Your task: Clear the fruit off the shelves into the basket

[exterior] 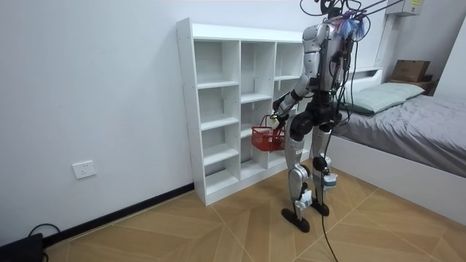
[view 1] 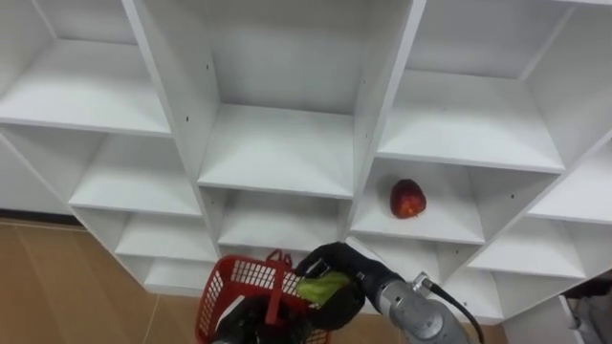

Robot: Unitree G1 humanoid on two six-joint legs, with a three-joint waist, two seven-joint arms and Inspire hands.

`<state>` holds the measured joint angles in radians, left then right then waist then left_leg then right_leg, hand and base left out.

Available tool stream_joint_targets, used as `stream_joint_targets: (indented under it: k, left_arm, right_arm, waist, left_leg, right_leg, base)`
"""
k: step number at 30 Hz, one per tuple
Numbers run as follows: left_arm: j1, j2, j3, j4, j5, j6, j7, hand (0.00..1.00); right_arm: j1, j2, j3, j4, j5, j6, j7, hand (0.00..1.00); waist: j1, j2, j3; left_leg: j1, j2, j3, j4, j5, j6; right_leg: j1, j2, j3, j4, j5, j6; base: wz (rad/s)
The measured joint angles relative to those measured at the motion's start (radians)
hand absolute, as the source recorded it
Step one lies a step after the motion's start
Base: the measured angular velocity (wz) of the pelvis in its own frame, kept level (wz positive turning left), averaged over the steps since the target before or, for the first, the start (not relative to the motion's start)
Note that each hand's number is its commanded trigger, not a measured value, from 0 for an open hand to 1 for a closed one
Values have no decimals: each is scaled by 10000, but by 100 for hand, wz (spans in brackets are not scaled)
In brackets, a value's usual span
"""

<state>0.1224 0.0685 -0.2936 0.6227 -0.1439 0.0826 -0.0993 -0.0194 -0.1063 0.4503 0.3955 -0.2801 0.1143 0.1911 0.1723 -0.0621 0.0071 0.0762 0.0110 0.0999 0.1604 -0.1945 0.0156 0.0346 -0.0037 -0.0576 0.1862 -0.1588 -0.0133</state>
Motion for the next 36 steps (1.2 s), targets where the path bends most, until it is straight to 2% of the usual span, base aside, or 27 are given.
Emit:
stream_joint_targets:
  k: [8,12,19,27,36]
  left_arm:
    - [26,4,80,23,39,23,-38,100]
    - [52,10,197,71,86,60,-144,100]
    - [48,19,323,81,99,198,-184,100]
    - [45,-28,365,80,276,207,-192,100]
    - [45,-29,368,77,275,208,-213,100]
  right_arm:
    - [-7,7,-13,0,-1,0,-8,0]
    - [-20,0,-33,0,-4,4,-57,0]
    - [-35,33,-38,0,-3,69,-78,0]
    - [-42,15,-30,0,47,69,-469,0]
    - [-42,11,-30,0,46,70,-469,0]
  waist:
    - [-17,-23,24]
    - [-25,-87,156]
    - [-8,-52,174]
    - [-26,67,171]
    - [-32,71,163]
  left_leg:
    - [2,-6,-3,29,0,0]
    - [-32,-9,-19,36,-5,8]
    - [-114,-46,-121,68,-31,45]
    - [-115,-46,-209,82,-31,45]
    - [-95,-46,-206,94,-31,45]
  right_leg:
    - [16,-22,-10,5,0,0]
    - [0,-59,-34,4,-1,2]
    - [-9,-65,-158,-9,-14,24]
    - [15,-75,-254,6,-13,23]
    - [60,-72,-256,31,-12,21]
  base:
    - [0]
    - [1]
    - [5]
    - [3]
    - [0]
